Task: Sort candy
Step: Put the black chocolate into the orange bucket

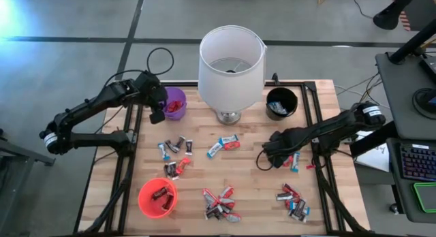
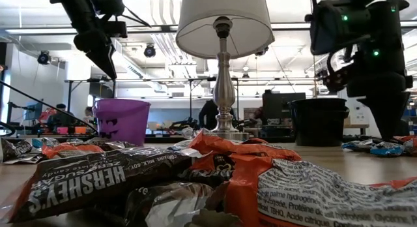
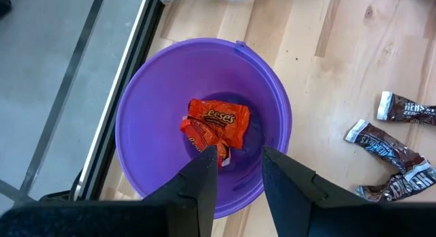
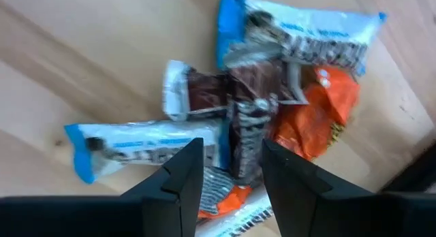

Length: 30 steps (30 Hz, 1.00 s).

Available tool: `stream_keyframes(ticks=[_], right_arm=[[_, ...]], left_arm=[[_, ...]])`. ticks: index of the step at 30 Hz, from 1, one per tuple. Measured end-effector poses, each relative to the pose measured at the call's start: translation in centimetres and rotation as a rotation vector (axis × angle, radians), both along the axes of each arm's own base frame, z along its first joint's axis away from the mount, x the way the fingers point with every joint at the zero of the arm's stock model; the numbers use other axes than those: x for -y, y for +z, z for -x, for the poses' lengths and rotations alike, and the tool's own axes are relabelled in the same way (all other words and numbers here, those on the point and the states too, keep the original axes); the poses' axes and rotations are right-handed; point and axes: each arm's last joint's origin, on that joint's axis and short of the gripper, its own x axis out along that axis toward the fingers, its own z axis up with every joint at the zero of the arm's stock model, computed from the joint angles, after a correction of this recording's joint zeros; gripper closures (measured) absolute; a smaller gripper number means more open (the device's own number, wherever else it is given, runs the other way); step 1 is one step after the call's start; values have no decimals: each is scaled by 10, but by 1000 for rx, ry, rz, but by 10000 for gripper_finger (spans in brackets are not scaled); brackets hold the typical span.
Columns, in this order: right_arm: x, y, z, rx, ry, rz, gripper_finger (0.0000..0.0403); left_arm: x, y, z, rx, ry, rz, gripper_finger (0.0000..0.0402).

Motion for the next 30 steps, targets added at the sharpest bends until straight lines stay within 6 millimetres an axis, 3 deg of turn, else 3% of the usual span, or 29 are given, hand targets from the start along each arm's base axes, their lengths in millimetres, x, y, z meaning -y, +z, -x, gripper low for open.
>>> stream_keyframes(ticks=[10, 14, 20, 30], right_arm=[[2, -15, 4, 15, -57, 8, 270], [3, -15, 3, 23, -78, 37, 302], [3, -15, 4, 21, -77, 55, 382], [4, -13, 5, 27, -108, 55, 393]], left_arm=[[0, 0, 0, 0, -1, 1, 306], [0, 0, 0, 0, -1, 0, 306], [0, 0, 0, 0, -1, 1, 306], [0, 0, 0, 0, -1, 1, 306]])
